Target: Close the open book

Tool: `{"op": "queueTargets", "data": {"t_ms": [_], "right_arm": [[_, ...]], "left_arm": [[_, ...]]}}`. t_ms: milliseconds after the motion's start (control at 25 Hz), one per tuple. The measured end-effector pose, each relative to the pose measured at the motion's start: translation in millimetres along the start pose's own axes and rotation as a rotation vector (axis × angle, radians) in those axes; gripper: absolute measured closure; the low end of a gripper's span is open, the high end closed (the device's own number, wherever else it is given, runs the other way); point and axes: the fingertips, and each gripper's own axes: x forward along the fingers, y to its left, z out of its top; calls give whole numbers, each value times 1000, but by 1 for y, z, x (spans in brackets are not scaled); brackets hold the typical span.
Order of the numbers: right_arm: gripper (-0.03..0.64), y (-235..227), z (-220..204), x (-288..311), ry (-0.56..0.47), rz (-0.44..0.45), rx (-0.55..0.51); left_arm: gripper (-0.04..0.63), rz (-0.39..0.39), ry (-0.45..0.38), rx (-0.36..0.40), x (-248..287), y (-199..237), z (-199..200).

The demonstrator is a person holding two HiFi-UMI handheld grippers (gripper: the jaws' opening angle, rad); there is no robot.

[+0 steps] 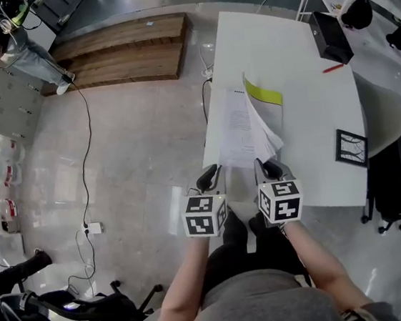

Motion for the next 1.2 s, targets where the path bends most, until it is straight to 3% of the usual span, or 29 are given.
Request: {"op": "queueTargets", "data": {"t_ms": [520,1200], "right_arm": [[564,10,-7,13,91,0,-95],[494,26,-18,31,167,21,-222]], "left_arm": [[545,10,2,-25,-1,10,-3],[545,29,0,-59,-3,16,-6]]}}
